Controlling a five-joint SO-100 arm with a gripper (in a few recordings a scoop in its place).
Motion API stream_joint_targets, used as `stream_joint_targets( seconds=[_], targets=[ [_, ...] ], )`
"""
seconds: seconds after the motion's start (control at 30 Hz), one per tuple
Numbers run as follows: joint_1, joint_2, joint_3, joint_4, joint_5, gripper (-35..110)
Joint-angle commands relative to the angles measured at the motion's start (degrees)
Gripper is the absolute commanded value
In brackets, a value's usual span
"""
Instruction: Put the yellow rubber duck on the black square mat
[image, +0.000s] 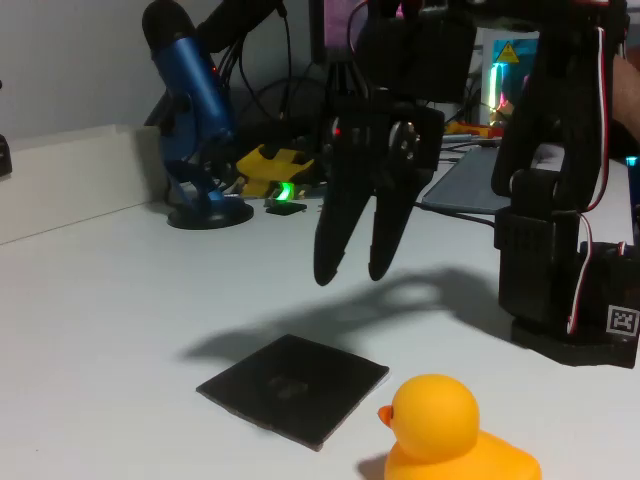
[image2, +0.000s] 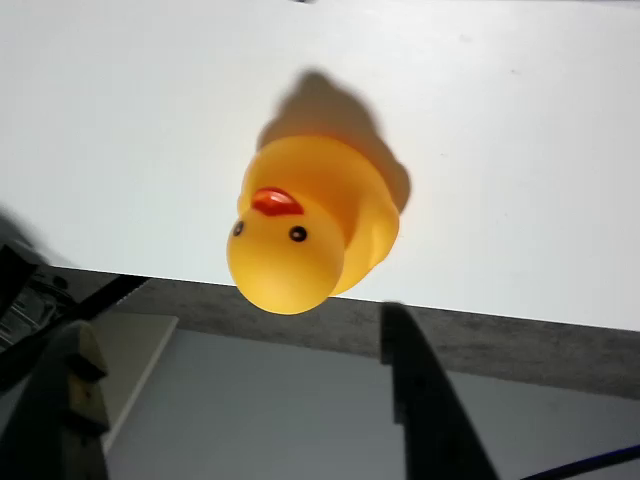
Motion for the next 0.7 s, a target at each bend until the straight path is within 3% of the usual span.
stream_joint_targets(
  seconds=[0.0, 0.67],
  targets=[
    [0.53, 0.62, 1.67, 0.18, -1.23, 32],
    [0.00, 0.00, 5.01, -0.44, -1.14, 32]
  ],
)
